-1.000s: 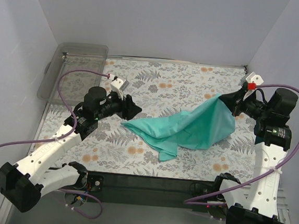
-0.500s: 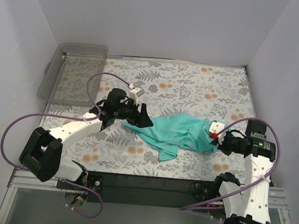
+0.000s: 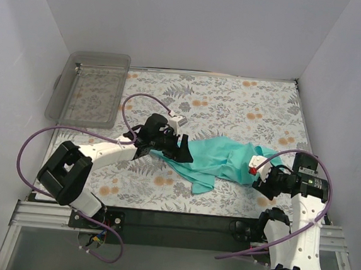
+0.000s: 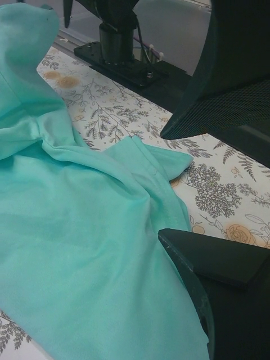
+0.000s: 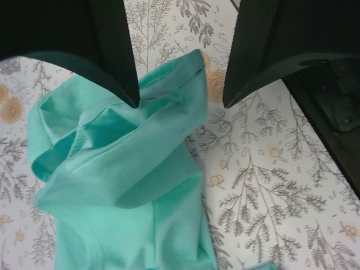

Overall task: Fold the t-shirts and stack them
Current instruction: Flatten the tshirt out

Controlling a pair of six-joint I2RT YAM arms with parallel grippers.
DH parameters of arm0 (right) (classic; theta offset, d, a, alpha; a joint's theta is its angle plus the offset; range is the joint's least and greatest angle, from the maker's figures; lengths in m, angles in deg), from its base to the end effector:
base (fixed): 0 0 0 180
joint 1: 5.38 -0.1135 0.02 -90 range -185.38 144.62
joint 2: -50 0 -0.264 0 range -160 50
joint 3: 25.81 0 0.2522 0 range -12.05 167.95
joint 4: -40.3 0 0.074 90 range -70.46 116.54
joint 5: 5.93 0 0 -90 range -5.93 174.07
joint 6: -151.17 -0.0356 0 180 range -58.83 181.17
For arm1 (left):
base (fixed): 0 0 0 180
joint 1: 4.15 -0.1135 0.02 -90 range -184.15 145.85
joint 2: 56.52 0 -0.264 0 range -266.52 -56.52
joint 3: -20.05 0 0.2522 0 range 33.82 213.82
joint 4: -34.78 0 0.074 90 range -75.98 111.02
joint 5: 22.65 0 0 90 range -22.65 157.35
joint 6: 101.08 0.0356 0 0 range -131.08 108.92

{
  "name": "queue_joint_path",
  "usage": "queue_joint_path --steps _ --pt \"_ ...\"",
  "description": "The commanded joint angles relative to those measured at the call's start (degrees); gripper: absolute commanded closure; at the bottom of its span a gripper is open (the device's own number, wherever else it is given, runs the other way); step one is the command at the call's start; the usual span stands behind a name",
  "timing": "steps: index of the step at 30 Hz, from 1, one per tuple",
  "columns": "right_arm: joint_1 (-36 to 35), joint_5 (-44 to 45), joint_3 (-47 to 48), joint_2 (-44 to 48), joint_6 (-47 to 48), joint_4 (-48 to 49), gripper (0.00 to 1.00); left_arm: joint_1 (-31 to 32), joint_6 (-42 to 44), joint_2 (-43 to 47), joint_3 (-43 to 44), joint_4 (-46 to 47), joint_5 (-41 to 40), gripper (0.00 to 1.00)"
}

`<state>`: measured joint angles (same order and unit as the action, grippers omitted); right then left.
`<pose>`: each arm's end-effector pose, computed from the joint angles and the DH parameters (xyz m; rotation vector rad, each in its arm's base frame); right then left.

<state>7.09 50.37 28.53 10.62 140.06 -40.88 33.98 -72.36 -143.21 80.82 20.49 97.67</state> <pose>0.1032 -0.0026 0.2513 -1.4647 1.9537 0.1486 0.2340 -0.2065 0.1992 -0.2026 2.6286 -1.3843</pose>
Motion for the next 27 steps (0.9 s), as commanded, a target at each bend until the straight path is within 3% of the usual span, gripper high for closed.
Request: queue_joint_path --steps 1,2,5,13,20,27 --pt "-0.16 0.13 3.43 -0.88 -8.74 6.68 0.40 1.24 2.03 0.74 2.13 1.85 -1.41 0.40" --pt "-0.08 -1.10 4.85 -1.84 -10.84 7.21 0.33 1.25 2.21 0.83 2.04 1.68 -1.76 0.40" --pt "-0.16 -6.38 9.41 -4.99 -17.00 8.96 0.27 1.25 3.00 2.58 0.64 1.42 -3.77 0.40" --pt "-0.08 -5.08 9.61 -16.69 -40.80 19.68 0.29 1.25 3.44 9.87 -3.67 -0.96 -8.79 0.39" --pt "-0.16 5.12 7.94 -21.00 -48.30 26.89 0.33 1.25 0.99 15.14 -8.50 -0.87 -10.90 0.39" --pt "-2.18 6.17 7.85 -28.73 -49.36 28.74 0.41 1.25 -1.74 18.31 -11.75 -1.05 -13.53 0.39"
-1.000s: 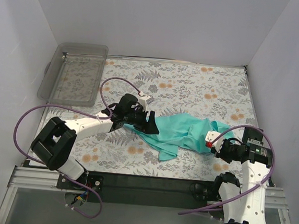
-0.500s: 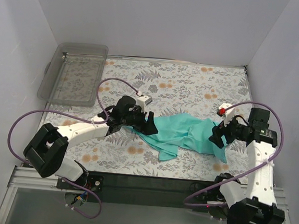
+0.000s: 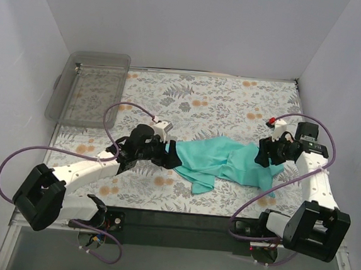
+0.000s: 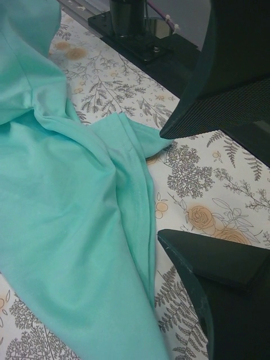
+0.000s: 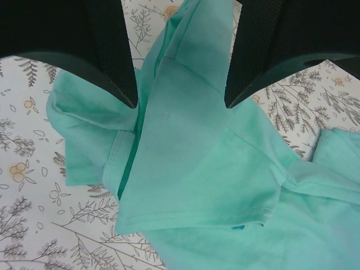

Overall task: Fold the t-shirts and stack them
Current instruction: Flatten the tshirt out

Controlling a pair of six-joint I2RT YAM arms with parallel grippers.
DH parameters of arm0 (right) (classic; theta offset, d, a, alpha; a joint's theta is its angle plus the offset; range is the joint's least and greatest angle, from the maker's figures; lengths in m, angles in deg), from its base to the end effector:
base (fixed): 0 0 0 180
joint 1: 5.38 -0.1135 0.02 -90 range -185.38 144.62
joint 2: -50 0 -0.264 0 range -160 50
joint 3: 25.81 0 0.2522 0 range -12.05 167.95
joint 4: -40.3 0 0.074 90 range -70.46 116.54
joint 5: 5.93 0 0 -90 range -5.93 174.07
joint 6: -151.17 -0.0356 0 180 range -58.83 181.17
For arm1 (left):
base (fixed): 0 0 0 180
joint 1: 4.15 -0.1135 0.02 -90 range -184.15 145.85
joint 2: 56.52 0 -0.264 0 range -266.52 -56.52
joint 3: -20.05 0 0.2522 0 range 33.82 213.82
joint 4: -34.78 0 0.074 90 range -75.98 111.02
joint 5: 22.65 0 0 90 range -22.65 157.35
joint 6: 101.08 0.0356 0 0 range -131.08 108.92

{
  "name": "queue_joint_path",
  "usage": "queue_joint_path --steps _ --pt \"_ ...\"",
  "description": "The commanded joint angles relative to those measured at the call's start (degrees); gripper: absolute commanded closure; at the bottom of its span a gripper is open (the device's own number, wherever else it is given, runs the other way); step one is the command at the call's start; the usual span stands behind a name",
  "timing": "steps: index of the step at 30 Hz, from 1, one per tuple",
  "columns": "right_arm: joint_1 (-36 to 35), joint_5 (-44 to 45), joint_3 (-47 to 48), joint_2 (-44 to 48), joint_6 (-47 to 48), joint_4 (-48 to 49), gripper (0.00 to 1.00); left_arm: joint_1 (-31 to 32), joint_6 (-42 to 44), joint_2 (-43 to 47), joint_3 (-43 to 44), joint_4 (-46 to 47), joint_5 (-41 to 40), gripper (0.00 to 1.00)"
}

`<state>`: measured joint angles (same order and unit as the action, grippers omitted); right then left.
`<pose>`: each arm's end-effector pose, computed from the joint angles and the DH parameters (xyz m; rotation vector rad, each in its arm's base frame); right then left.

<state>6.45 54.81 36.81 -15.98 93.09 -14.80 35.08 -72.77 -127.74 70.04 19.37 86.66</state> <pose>0.2182 -0.0279 0.2503 -0.6002 2.3615 0.3330 0.1912 -0.1713 0.2079 -0.2781 2.5018 -1.2436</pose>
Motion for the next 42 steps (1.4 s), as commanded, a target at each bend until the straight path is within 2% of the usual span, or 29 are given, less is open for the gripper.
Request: queue_joint_path --steps 1,6,9,12,13,17,18,22,28,32,34,37,38,42 --pt "-1.99 2.35 -0.61 -3.53 -2.74 3.37 0.42 0.15 -1.85 3.28 -1.33 -0.11 -4.00 0.39" --pt "-2.96 4.64 -1.57 -5.48 -4.50 6.53 0.45 0.24 -3.52 5.65 -2.39 -1.69 -8.14 0.39" --pt "-3.13 5.00 -1.49 -6.44 -4.76 7.59 0.56 0.07 -4.31 6.70 -3.27 -1.78 -9.11 0.39" --pt "-3.13 3.69 -0.96 -7.68 -4.76 7.51 0.81 0.15 -4.84 7.06 -3.71 -1.78 -9.12 0.39" --pt "-3.05 2.98 -0.79 -7.50 -4.59 7.42 0.98 0.07 -4.93 7.23 -3.80 -1.78 -8.85 0.39" --pt "-3.05 -4.65 2.98 -2.51 -4.33 6.37 0.99 0.15 -3.88 7.85 -3.97 -1.43 -7.36 0.38" --pt "-3.05 -8.93 6.13 -1.01 -4.24 5.75 0.99 0.15 -2.31 7.85 -4.06 -1.25 -6.31 0.37" --pt "-3.05 -16.26 16.95 6.11 -4.50 4.60 0.99 0.15 2.61 8.12 -3.62 1.29 -1.57 0.37" --pt "-3.05 -11.53 32.15 5.25 -8.01 5.13 0.99 0.24 13.23 7.07 -2.48 10.25 5.46 0.34" --pt "-3.13 -10.03 36.82 4.10 -10.12 7.58 0.99 0.15 21.95 3.81 0.41 11.49 6.88 0.32" --pt "-3.05 -8.98 38.58 3.40 -11.26 8.38 0.99 0.15 25.20 1.97 1.82 11.75 5.22 0.31" --pt "-3.13 -8.10 41.31 2.43 -11.71 8.82 0.99 0.15 29.95 -0.49 3.31 12.20 -1.01 0.31" --pt "-3.05 -7.92 41.58 2.34 -11.79 8.82 0.99 0.15 31.18 -0.85 3.84 12.11 -5.38 0.31" --pt "-3.05 -7.75 41.06 2.52 -11.71 9.00 0.99 0.06 33.38 -0.68 5.96 9.48 -5.61 0.31"
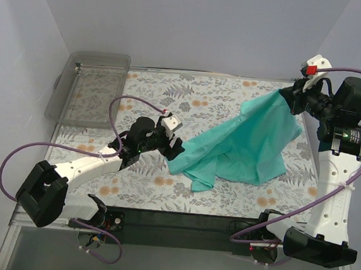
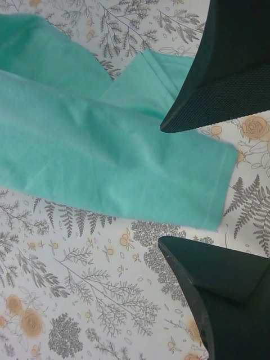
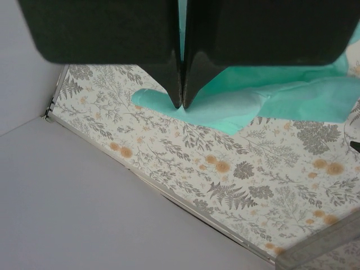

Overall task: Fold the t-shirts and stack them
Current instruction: Flatten the tshirt out

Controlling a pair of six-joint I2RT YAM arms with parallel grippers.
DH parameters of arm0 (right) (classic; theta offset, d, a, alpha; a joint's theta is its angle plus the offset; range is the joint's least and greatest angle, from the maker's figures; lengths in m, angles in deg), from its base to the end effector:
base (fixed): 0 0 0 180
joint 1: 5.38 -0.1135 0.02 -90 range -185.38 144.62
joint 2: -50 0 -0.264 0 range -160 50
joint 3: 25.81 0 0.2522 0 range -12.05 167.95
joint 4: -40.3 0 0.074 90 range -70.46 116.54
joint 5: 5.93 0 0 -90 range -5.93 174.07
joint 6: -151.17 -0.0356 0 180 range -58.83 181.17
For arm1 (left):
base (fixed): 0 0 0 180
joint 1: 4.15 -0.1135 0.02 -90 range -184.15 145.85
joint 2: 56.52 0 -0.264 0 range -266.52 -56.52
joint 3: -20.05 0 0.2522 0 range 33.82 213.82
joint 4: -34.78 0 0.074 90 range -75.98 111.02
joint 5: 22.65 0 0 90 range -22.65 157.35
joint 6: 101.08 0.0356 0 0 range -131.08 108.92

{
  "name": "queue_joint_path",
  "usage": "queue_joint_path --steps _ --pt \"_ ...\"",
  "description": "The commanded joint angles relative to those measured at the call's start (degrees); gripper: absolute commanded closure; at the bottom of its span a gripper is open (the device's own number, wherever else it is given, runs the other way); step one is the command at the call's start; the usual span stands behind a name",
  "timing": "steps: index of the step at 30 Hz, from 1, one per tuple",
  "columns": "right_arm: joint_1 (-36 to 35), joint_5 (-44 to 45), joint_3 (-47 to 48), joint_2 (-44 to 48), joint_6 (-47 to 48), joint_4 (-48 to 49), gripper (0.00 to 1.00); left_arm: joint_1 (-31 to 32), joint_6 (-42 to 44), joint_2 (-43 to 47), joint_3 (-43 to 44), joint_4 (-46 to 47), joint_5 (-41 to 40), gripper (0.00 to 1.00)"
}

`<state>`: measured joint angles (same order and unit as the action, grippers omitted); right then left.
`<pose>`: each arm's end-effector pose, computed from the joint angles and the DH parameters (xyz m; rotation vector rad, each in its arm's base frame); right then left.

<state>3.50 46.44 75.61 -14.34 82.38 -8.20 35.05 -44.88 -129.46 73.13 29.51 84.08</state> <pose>0.2079 -0.0105 0.4833 -0.6416 1.6089 0.1946 0.2087 -0.1834 0.2343 0.3033 2.1474 -1.0714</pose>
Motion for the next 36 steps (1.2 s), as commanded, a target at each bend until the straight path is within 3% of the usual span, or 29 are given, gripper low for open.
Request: queue_joint_path --steps 1,7,12,18,25,32,36 --pt "-0.10 0.62 1.99 0.97 -0.91 2.57 0.99 0.09 6.02 1.23 2.96 -1.97 -1.80 0.31" --pt "-0.10 0.62 1.20 0.70 -0.82 3.01 0.99 0.17 5.42 0.62 1.74 -6.64 10.75 0.28" --pt "-0.18 0.62 0.67 0.26 -1.17 3.45 0.99 1.49 1.55 -2.80 0.24 -6.91 11.57 0.28" --pt "-0.10 0.71 -0.20 -0.35 -1.44 3.63 0.99 8.52 -0.65 -6.76 -1.08 -6.91 0.69 0.29" --pt "-0.10 0.71 -1.35 -0.70 -1.70 3.72 0.99 14.50 -3.90 -9.92 -2.13 -8.23 -12.33 0.38" --pt "-0.10 0.36 -2.40 -0.70 -2.14 3.80 0.99 16.08 -4.96 -14.85 0.68 -11.21 -20.07 0.55" --pt "-0.10 0.71 -3.28 0.00 -1.79 3.72 0.99 16.08 -5.22 -19.07 3.84 -13.41 -20.51 0.80"
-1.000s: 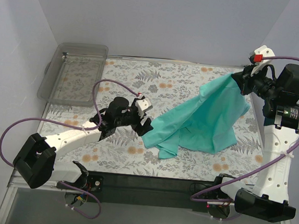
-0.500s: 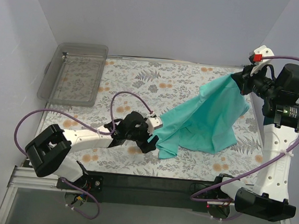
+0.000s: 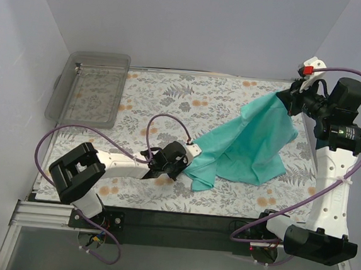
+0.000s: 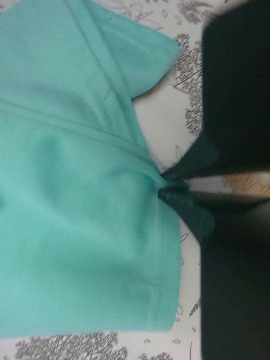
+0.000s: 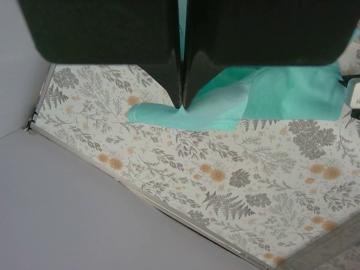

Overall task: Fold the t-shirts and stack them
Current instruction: Flatten the tshirt out

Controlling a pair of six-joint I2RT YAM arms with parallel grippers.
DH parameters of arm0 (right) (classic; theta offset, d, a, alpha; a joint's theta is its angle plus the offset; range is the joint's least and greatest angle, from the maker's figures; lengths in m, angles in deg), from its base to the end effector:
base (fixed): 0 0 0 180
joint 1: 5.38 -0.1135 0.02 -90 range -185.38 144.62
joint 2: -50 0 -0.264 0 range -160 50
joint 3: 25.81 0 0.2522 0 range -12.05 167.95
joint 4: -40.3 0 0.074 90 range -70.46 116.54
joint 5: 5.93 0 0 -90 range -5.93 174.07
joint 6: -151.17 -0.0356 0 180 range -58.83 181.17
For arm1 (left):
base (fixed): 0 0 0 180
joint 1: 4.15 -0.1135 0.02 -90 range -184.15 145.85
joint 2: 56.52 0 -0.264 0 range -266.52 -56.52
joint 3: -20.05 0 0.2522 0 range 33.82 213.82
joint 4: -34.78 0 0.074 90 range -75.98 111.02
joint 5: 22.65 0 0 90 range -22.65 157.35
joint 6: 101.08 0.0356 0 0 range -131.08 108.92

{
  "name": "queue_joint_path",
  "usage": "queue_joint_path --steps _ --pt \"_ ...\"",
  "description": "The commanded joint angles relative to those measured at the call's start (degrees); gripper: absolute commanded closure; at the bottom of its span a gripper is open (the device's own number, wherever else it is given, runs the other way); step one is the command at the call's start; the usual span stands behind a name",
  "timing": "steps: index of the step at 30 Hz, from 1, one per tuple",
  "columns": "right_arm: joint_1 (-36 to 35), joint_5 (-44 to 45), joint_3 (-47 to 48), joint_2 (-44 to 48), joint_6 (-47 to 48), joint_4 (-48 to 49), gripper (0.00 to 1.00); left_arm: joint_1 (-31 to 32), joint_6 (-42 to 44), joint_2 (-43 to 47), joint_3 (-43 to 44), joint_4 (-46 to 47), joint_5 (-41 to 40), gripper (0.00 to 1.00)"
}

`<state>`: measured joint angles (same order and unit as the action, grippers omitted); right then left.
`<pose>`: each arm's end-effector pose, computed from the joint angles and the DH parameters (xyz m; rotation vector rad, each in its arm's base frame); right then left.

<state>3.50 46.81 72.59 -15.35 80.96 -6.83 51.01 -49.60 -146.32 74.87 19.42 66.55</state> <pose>0.2212 -0.0127 0.4661 -0.6113 1.6624 0.2286 0.1693 -0.2424 0.1485 0.3667 2.5526 -0.6660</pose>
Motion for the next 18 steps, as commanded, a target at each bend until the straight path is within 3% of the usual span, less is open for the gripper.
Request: queue_joint_path --steps 1,2,5,10,13,18 --pt "-0.10 0.60 -0.70 1.18 -0.11 2.25 0.99 0.13 -0.67 -2.31 2.27 -3.58 -3.24 0.95" --pt "-0.10 0.95 -0.88 1.70 0.16 2.25 0.99 0.21 -1.11 -1.96 2.45 -3.67 -3.68 1.00" --pt "-0.10 2.27 -1.58 2.76 1.74 2.16 0.99 0.22 -1.82 3.91 2.71 -4.98 -5.78 1.00" --pt "-0.09 4.82 0.17 5.57 4.64 2.08 0.99 0.04 -0.59 26.80 3.85 -8.32 -11.50 1.00" --pt "0.08 6.31 5.34 6.37 3.50 2.25 0.99 -0.22 1.60 38.33 7.35 -8.24 -15.89 1.00" --pt "0.26 8.51 18.35 5.84 -1.06 2.51 0.99 -0.49 6.44 45.32 16.41 -7.19 -19.24 1.00"
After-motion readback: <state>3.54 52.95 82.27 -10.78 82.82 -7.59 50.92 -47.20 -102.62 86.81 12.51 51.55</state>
